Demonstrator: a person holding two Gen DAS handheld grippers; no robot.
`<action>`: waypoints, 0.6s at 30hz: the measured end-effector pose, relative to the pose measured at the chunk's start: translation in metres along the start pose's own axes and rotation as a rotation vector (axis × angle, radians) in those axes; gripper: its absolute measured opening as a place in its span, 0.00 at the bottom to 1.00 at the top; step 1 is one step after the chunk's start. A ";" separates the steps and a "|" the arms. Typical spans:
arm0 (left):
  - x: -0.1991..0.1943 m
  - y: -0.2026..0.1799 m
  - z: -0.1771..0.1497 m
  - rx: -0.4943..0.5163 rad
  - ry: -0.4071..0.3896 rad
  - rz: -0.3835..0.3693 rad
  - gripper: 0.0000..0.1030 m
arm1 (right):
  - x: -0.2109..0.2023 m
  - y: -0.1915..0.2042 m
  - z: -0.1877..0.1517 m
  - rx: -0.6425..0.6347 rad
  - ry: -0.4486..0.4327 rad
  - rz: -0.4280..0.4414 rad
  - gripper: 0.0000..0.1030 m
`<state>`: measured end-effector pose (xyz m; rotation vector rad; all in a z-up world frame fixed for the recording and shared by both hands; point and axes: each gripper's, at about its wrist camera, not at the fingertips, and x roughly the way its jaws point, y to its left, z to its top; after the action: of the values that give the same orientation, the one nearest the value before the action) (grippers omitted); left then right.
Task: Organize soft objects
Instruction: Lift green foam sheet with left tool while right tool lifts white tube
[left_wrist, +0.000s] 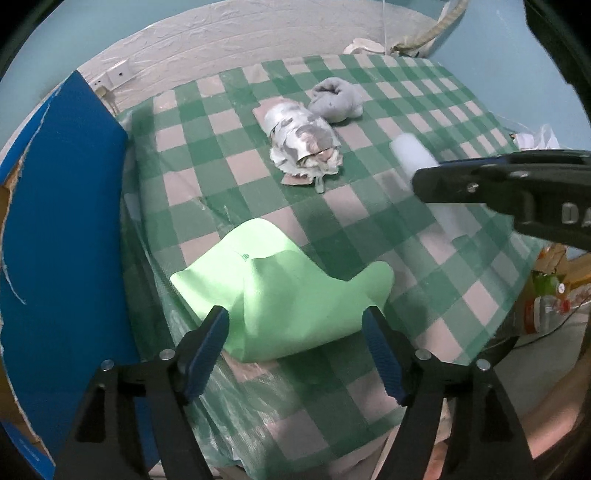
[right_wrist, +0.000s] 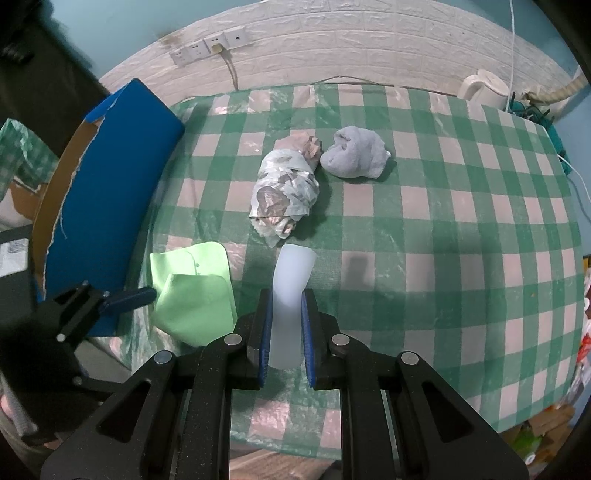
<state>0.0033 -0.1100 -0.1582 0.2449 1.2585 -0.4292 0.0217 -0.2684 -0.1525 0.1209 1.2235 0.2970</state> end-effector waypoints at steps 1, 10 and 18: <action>0.003 0.000 0.000 0.002 0.001 0.005 0.74 | 0.000 0.000 0.000 0.000 0.001 0.000 0.13; 0.018 0.004 -0.001 -0.008 0.021 0.004 0.64 | 0.002 -0.003 0.000 0.009 0.002 0.004 0.14; 0.022 -0.007 -0.006 0.048 0.024 0.014 0.15 | 0.003 -0.005 0.000 0.018 0.004 0.006 0.14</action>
<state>0.0009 -0.1177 -0.1809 0.3007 1.2699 -0.4459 0.0230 -0.2727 -0.1563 0.1395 1.2298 0.2917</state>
